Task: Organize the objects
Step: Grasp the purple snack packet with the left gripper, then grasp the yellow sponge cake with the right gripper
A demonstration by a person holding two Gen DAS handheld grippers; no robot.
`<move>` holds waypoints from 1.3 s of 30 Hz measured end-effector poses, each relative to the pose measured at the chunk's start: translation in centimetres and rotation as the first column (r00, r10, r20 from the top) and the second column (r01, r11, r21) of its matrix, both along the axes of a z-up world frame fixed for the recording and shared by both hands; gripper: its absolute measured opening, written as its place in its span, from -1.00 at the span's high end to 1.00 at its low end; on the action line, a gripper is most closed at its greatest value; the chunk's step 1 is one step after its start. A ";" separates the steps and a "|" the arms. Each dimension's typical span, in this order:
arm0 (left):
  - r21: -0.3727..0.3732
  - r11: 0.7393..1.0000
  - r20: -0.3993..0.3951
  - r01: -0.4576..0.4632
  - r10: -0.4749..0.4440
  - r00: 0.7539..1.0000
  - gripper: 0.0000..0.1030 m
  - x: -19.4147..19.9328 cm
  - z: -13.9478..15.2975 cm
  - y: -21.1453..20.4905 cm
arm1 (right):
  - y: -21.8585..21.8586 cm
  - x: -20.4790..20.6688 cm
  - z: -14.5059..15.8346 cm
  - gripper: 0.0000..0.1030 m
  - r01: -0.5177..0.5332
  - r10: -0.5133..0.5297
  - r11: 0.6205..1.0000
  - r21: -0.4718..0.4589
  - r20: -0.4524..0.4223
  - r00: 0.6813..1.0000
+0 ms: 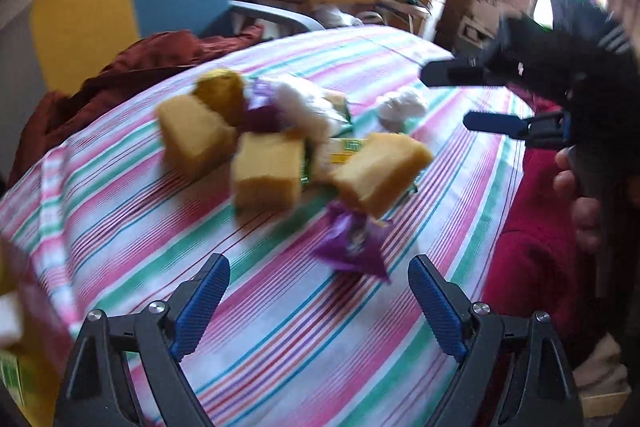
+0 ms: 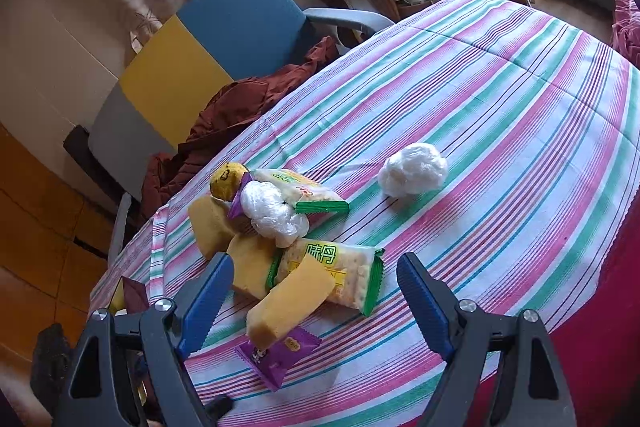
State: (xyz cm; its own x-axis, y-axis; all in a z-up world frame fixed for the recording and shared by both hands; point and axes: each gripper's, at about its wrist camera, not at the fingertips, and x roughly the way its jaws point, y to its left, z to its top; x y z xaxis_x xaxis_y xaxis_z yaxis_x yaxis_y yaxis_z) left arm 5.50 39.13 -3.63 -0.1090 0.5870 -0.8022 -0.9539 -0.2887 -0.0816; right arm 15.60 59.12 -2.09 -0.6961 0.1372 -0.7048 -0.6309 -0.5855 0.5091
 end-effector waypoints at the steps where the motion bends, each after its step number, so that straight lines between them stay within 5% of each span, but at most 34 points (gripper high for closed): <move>1: -0.005 1.000 0.002 0.011 -0.011 1.000 -0.77 0.2 -0.3 0.7 | 0.0 0.0 0.0 -0.65 -0.001 0.001 1.000 -0.003 0.002 1.000; 7: -0.062 0.997 -0.015 0.056 -0.057 0.998 -0.73 0.1 -2.8 4.4 | -0.1 -0.3 -0.2 -0.65 -0.011 0.011 1.000 -0.006 0.011 1.000; 8: -0.077 0.995 -0.004 0.062 -0.063 0.998 -0.51 0.0 -3.3 4.6 | 0.0 -0.4 -0.2 -0.65 -0.011 0.011 1.000 -0.009 0.012 1.000; 9: -0.099 0.992 0.028 0.078 -0.076 0.997 -0.06 -0.2 -4.0 4.9 | 0.0 -0.4 -0.3 -0.65 -0.010 0.010 1.000 -0.012 0.015 1.000; 11: -0.081 0.995 0.014 0.062 -0.061 0.998 0.10 -0.4 -4.1 4.5 | 0.1 -0.5 -0.4 -0.66 -0.011 0.011 1.000 -0.018 0.025 1.000; 15: -0.051 0.999 0.078 0.008 -0.004 0.997 0.12 -1.2 -4.0 2.2 | 0.1 -1.3 -0.9 -0.65 -0.031 0.034 0.999 -0.035 0.089 0.995; 21: -0.035 0.998 0.056 -0.056 0.058 0.997 0.12 -0.5 -3.8 -2.5 | -1.3 -3.3 -1.4 -0.65 -0.117 0.113 0.993 0.006 0.219 0.969; 30: -0.003 0.992 0.100 -0.129 0.129 0.987 0.12 -0.6 -3.8 -5.6 | -3.4 -6.9 -4.4 -0.63 -0.212 0.161 0.976 0.040 0.518 0.840; 31: 0.000 0.992 0.096 -0.129 0.128 0.987 0.12 -0.5 -3.8 -5.7 | -3.6 -7.1 -4.8 -0.56 -0.225 0.170 0.974 0.036 0.542 0.823; 32: 0.002 0.992 0.091 -0.128 0.127 0.988 0.12 -0.4 -3.8 -5.7 | -3.8 -7.4 -5.3 -0.25 -0.243 0.186 0.970 0.024 0.568 0.802; 34: 0.001 0.991 0.089 -0.132 0.132 0.987 0.13 -0.3 -3.7 -5.8 | -4.0 -7.6 -5.6 -0.15 -0.262 0.197 0.965 0.025 0.592 0.781; 39: 0.017 0.986 0.108 -0.168 0.165 0.980 0.13 -0.7 -2.5 -7.8 | -4.4 -6.4 -4.1 -0.13 -0.279 0.217 0.959 0.054 0.496 0.841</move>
State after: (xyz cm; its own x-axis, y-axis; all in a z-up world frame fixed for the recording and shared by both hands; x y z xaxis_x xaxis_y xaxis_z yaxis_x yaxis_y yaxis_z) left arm 4.75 31.38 -6.13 -0.1223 0.5884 -0.7992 -0.8782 -0.4394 -0.1891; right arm 9.23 54.71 -6.19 -0.2970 0.1103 -0.9485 -0.6028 -0.7920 0.0967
